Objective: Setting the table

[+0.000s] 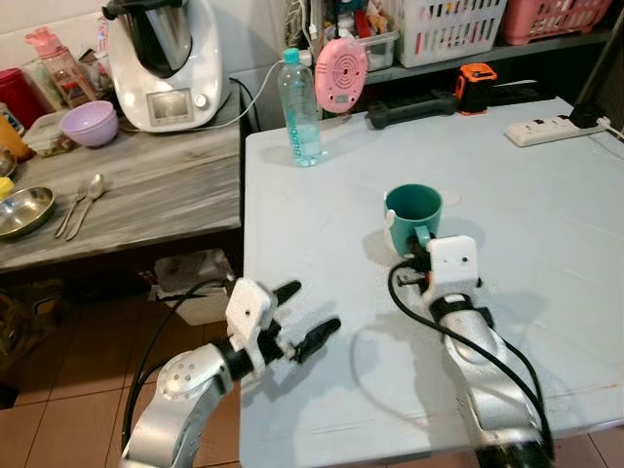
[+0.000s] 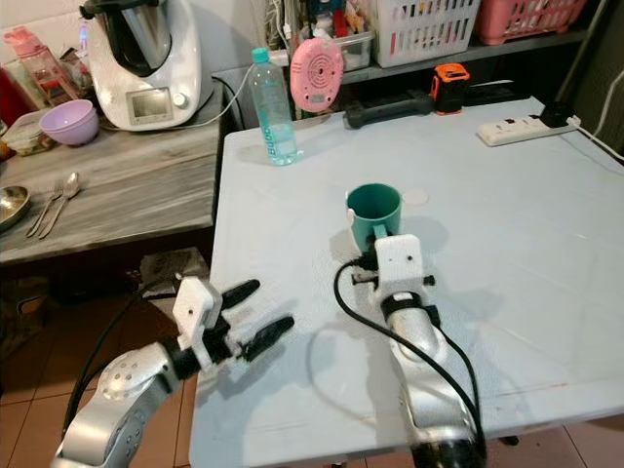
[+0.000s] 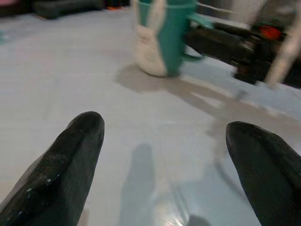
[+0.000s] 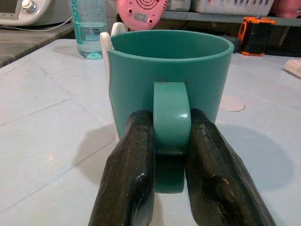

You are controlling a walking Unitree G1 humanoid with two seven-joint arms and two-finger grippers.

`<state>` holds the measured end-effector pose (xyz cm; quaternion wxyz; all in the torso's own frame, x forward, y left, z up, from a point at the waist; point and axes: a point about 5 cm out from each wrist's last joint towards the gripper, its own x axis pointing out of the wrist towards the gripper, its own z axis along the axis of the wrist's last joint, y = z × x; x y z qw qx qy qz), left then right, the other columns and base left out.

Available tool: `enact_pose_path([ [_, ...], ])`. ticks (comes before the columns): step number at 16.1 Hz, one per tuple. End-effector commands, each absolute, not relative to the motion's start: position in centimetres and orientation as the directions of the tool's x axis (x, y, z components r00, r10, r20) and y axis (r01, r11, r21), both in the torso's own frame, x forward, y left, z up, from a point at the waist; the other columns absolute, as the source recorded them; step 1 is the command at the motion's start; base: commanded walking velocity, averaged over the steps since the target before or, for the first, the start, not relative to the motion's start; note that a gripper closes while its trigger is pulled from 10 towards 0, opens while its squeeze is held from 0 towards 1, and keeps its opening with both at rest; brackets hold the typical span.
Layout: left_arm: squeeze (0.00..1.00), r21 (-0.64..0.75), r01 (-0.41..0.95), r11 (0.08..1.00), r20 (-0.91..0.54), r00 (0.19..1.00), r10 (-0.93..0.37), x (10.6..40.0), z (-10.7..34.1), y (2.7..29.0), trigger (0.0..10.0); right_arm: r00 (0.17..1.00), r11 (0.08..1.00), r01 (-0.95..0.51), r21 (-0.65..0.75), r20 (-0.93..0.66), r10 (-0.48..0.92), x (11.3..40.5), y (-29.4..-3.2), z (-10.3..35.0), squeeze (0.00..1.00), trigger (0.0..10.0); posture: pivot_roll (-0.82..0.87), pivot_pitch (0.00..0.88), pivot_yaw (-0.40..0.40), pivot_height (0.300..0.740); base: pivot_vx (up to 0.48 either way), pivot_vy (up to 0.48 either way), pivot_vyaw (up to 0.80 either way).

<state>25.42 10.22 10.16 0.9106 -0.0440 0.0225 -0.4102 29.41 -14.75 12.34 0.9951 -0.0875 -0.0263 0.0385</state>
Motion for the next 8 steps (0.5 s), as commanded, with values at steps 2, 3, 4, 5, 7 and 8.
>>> enact_pose_path([
  [2, 0.0, -0.1, 0.697, 0.71, -0.013, 0.712, -0.702, 26.1, 10.3, 11.3, 10.0, 0.991, 0.98, -0.078, -0.182, 0.09, 0.095, 29.2, -14.4, 13.5, 0.0, 10.0, -0.17, 0.029, 0.128, 0.74, 0.0, 0.0, 0.0],
  [3, 0.0, -0.088, 0.663, 0.744, -0.019, 0.745, -0.666, 26.6, 10.3, 11.9, 10.0, 0.992, 0.982, -0.063, -0.179, 0.101, 0.082, 28.8, -14.8, 13.9, 0.0, 10.0, -0.17, 0.025, 0.126, 0.74, 0.0, 0.0, 0.0],
  [4, 0.0, -0.092, 0.615, 0.783, -0.017, 0.785, -0.619, 27.1, 10.3, 12.3, 10.0, 0.992, 0.982, -0.045, -0.182, 0.111, 0.066, 28.3, -15.3, 14.2, 0.0, 10.0, -0.17, 0.024, 0.127, 0.74, 0.0, 0.0, 0.0],
  [5, 0.0, -0.1, 0.573, 0.813, -0.019, 0.816, -0.577, 27.4, 10.2, 12.4, 10.0, 0.991, 0.984, -0.025, -0.178, 0.122, 0.047, 27.9, -15.8, 14.3, 0.0, 10.0, -0.18, 0.02, 0.124, 0.74, 0.0, 0.0, 0.0],
  [7, 0.0, -0.087, 0.457, 0.885, -0.041, 0.886, -0.462, 28.0, 9.6, 12.9, 10.0, 0.993, 0.982, 0.0, -0.187, 0.115, 0.021, 26.7, -16.7, 14.2, 0.0, 10.0, -0.18, 0.012, 0.124, 0.74, 0.0, 0.0, 0.0],
  [8, 0.0, -0.106, 0.437, 0.893, -0.047, 0.895, -0.443, 28.1, 9.4, 13.0, 10.0, 0.995, 0.98, 0.006, -0.201, 0.1, 0.014, 26.1, -17.2, 13.9, 0.0, 10.0, -0.18, 0.008, 0.126, 0.74, 0.0, 0.0, 0.0],
])
